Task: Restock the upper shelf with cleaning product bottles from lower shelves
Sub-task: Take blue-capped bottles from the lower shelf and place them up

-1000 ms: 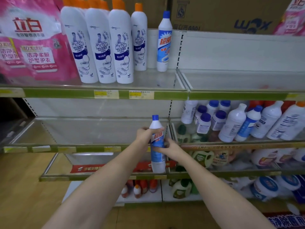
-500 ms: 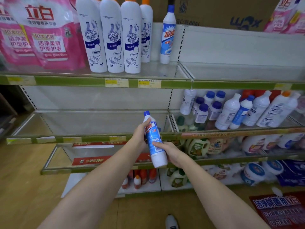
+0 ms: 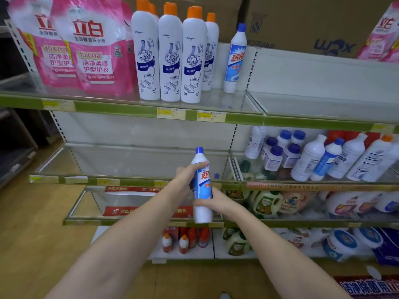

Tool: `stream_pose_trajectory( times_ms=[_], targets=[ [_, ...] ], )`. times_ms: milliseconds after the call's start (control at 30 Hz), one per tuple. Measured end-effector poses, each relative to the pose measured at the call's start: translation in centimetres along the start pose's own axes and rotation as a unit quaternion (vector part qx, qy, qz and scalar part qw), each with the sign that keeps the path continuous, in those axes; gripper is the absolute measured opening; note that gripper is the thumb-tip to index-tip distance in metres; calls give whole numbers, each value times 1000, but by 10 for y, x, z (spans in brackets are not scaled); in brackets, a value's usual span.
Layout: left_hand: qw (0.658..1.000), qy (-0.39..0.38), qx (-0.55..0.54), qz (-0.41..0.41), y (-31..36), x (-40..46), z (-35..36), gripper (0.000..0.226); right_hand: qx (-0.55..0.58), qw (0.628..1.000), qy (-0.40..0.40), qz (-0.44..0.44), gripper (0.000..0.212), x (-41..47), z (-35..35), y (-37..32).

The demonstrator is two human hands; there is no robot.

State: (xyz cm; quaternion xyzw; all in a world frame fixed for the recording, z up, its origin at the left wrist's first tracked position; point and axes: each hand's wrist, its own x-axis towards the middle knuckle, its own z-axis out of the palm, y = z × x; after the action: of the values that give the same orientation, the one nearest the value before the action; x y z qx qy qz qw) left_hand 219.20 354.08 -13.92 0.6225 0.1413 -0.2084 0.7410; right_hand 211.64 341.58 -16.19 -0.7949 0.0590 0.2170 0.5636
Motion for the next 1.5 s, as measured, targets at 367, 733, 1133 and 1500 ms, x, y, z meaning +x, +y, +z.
stream_pose_trajectory(
  times_ms=[367,733,1133,1500],
  targets=[
    [990,-132,-41,-25,18,-8,-14,48,-47,999,-10,17,72,4,1,-16],
    [995,12,-91,30,15,-5,-16,88,-63,997,-29,-35,58,-9,3,-23],
    [993,-87,-73,42,29,-14,-18,56,-39,992,79,-90,51,-5,14,-29],
    [982,13,-34,185,107,-45,40,69,77,971,169,-150,46,3,-7,-77]
  ],
)
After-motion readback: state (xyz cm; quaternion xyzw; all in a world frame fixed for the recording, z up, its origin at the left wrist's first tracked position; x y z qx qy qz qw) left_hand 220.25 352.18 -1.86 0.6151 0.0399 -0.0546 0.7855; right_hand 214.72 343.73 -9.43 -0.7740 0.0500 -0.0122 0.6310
